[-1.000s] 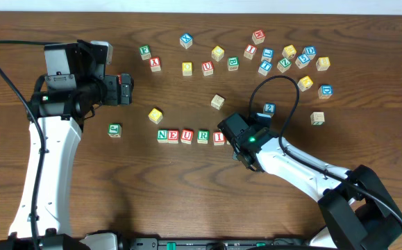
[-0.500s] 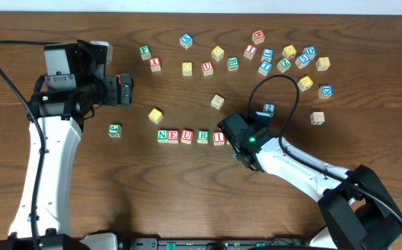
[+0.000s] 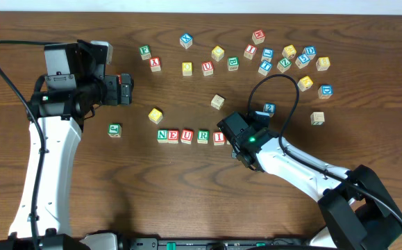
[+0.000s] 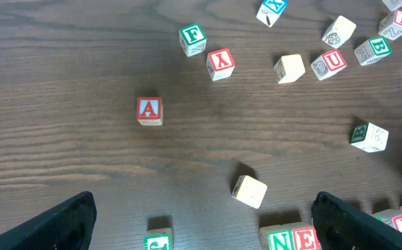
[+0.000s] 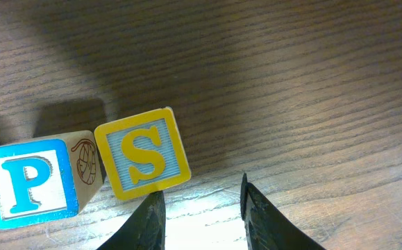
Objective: Spell out NEURIPS
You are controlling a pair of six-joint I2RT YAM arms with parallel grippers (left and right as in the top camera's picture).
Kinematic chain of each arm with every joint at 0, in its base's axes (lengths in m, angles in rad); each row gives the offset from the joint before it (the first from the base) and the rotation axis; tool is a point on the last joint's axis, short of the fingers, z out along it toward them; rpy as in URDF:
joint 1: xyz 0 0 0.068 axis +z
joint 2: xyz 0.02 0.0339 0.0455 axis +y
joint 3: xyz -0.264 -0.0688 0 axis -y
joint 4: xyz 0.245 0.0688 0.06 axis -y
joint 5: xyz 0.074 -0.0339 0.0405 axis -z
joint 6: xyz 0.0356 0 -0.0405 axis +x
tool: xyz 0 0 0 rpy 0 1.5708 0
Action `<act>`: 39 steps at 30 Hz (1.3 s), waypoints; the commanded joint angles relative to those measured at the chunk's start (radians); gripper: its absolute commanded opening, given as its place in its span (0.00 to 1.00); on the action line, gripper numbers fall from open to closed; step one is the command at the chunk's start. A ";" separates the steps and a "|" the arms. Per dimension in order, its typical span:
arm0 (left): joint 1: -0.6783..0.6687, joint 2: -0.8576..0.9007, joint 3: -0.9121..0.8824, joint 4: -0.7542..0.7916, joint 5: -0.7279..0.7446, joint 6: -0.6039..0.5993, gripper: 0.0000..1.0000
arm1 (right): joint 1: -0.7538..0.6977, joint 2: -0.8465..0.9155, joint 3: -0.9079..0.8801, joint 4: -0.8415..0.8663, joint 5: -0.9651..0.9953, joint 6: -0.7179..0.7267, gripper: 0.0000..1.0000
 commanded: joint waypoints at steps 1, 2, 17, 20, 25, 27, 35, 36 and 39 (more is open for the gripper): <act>0.003 -0.004 0.023 -0.001 0.012 -0.002 0.98 | -0.006 0.006 -0.007 0.005 0.027 -0.012 0.30; 0.003 -0.004 0.023 -0.001 0.012 -0.002 0.97 | -0.006 0.006 -0.007 0.005 0.027 -0.012 0.30; 0.003 -0.004 0.023 -0.001 0.012 -0.002 0.98 | -0.006 0.006 -0.007 0.006 0.027 -0.015 0.27; 0.003 -0.004 0.023 -0.001 0.012 -0.002 0.98 | -0.006 0.006 -0.007 0.010 0.027 -0.023 0.28; 0.003 -0.004 0.023 -0.001 0.012 -0.002 0.98 | -0.006 0.006 -0.007 0.010 0.027 -0.023 0.27; 0.003 -0.004 0.023 0.000 0.012 -0.002 0.98 | -0.006 0.006 -0.007 0.008 0.026 -0.023 0.28; 0.003 -0.004 0.023 -0.001 0.012 -0.002 0.98 | -0.006 0.006 -0.007 -0.061 -0.045 -0.014 0.27; 0.003 -0.004 0.023 -0.001 0.012 -0.002 0.98 | -0.006 0.006 -0.007 -0.077 -0.044 -0.002 0.27; 0.003 -0.004 0.023 -0.001 0.012 -0.002 0.98 | -0.006 0.006 -0.007 -0.103 -0.025 0.015 0.27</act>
